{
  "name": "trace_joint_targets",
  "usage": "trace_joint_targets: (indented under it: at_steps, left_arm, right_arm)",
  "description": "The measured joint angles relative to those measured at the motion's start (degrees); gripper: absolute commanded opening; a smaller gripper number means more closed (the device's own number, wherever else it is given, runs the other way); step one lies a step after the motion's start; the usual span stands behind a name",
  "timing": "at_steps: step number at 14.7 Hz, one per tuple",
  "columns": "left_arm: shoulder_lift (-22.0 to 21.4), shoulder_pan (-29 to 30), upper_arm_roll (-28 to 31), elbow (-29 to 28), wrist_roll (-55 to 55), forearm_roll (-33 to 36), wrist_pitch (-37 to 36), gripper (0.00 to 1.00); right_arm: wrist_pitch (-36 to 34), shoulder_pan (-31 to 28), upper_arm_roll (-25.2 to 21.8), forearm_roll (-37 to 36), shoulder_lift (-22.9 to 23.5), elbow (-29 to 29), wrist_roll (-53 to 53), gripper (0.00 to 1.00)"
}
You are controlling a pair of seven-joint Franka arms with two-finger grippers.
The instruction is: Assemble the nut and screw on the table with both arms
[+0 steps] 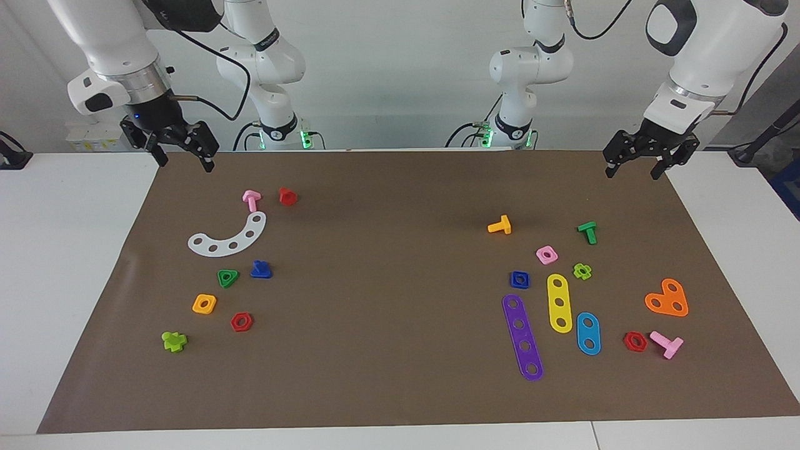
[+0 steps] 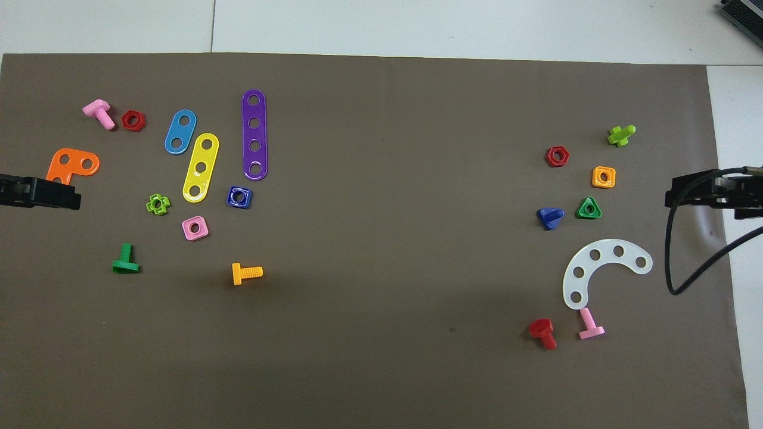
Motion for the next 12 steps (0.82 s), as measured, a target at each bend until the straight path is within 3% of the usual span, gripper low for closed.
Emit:
trace_joint_targets:
  at_steps: [8,12]
  left_arm:
    - [0.0,0.0,0.0,0.0,0.0,0.0,0.0,1.0]
    - [0.0,0.0,0.0,0.0,0.0,0.0,0.0,1.0]
  right_arm:
    - [0.3,0.0,0.2,0.0,-0.1,-1.9,-0.3,1.0]
    - [13.2,0.9,0.3,0.2,-0.3,-12.4,-5.4,1.0]
